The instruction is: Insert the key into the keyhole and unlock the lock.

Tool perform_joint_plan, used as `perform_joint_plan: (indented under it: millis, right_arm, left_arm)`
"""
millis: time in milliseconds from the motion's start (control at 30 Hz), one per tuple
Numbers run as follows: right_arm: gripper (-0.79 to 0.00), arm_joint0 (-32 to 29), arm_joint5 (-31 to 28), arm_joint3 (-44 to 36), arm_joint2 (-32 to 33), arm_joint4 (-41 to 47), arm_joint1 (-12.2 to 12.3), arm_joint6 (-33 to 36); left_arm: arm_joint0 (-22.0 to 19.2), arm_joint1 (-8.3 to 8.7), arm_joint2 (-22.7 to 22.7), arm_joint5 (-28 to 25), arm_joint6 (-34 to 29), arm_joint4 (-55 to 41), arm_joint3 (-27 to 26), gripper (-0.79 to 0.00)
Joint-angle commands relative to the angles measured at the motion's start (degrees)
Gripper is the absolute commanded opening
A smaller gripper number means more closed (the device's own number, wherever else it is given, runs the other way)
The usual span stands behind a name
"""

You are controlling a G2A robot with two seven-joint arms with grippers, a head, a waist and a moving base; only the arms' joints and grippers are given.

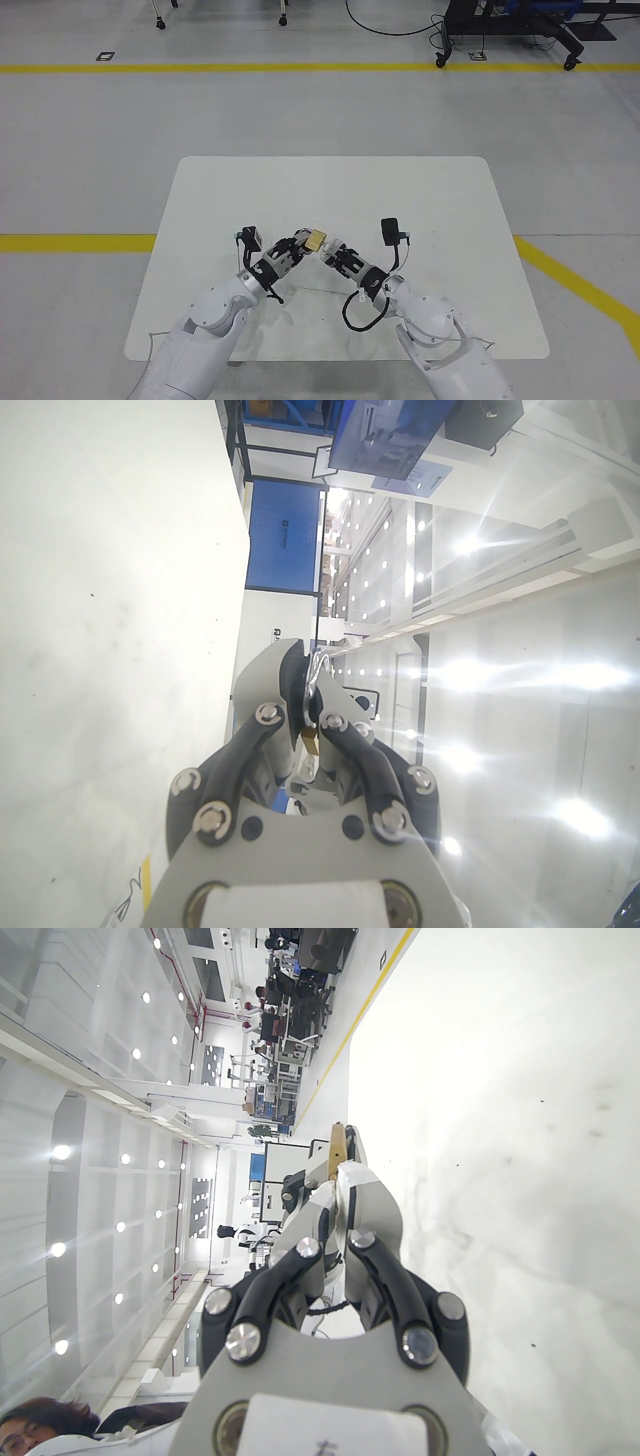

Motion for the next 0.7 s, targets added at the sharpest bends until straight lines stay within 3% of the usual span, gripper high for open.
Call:
perform_joint_plan:
  millis: [0,67,100,200,233,400,667]
  right_arm:
    - [-0.477,-0.12,-0.11,-0.16,0.04,0.24,-0.02,-0.04]
    - [-0.394,-0.36,-0.36,-0.36,0.27,0.72,-0.02,0.03]
    - [-0.277,-0.57,-0.49,-0.44,0.6,1.07,0.0,0.04]
    - [-0.277,-1.22,-1.02,-0.67,1.8,2.48,0.1,0.19]
    - [-0.323,-1.48,-1.25,-0.77,2.27,3.16,0.14,0.46]
    - [-0.785,-2.78,-2.13,-1.2,4.39,5.21,0.42,1.59]
    - [-0.785,-3.07,-1.98,-1.09,4.62,5.64,0.58,3.62]
  left_arm:
    - [0.04,-0.03,-0.03,-0.07,-0.01,-0.14,0.03,-0.785]
    - [0.11,-0.07,-0.11,-0.24,0.29,-0.26,0.1,-0.785]
    - [0.19,-0.09,-0.24,-0.35,0.48,-0.56,0.11,-0.785]
    - [0.42,-0.07,-0.7,-0.77,0.83,-0.79,-0.05,-0.785]
    - [0.56,-0.07,-0.89,-1.01,0.99,-0.95,-0.13,-0.785]
    - [1.09,-0.03,-1.33,-2.04,1.8,-0.2,-0.73,-0.785]
    - [1.03,-0.09,-0.84,-1.95,2.25,2.06,-1.84,-0.785]
